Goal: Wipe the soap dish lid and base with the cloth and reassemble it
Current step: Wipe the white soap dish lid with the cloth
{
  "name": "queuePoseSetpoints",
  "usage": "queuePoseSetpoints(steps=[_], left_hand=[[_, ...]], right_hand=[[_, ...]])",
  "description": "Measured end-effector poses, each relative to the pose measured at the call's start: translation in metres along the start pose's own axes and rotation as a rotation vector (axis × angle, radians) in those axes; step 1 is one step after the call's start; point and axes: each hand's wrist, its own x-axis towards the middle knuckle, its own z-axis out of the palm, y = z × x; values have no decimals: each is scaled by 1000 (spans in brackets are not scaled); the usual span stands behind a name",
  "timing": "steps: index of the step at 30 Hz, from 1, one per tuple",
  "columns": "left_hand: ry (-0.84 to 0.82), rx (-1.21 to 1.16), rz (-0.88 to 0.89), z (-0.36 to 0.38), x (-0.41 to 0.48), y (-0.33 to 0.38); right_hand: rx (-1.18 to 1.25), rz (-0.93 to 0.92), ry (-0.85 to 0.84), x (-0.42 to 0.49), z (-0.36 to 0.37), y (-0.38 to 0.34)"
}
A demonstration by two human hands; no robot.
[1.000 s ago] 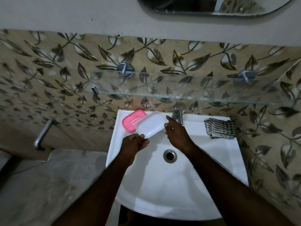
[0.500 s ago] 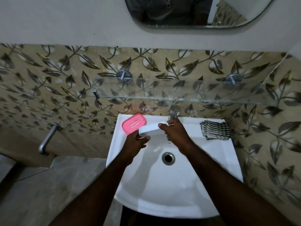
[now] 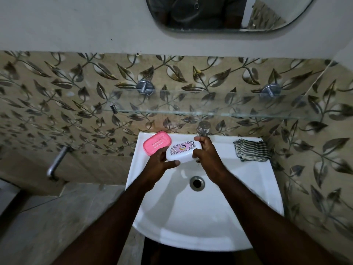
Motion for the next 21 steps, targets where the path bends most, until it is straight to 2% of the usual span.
queuePoseSetpoints(steps=[6, 11, 13, 15, 17, 21], left_hand=[[24, 23, -81, -2, 1, -3], [-149, 241, -170, 8, 1, 1], [-204, 231, -169, 15, 3, 2], [-187, 197, -189, 22, 5, 1], [-146, 172, -193, 29, 8, -1], [-24, 53, -128, 44, 13, 4]], right_hand=[[22, -66, 4, -2, 1, -5], [71, -34, -52, -7, -5, -7], [36, -35, -91, -9, -10, -3], [19, -54, -121, -13, -15, -3], [-6, -120, -24, -17, -26, -4], [-139, -211, 439, -6, -71, 3]])
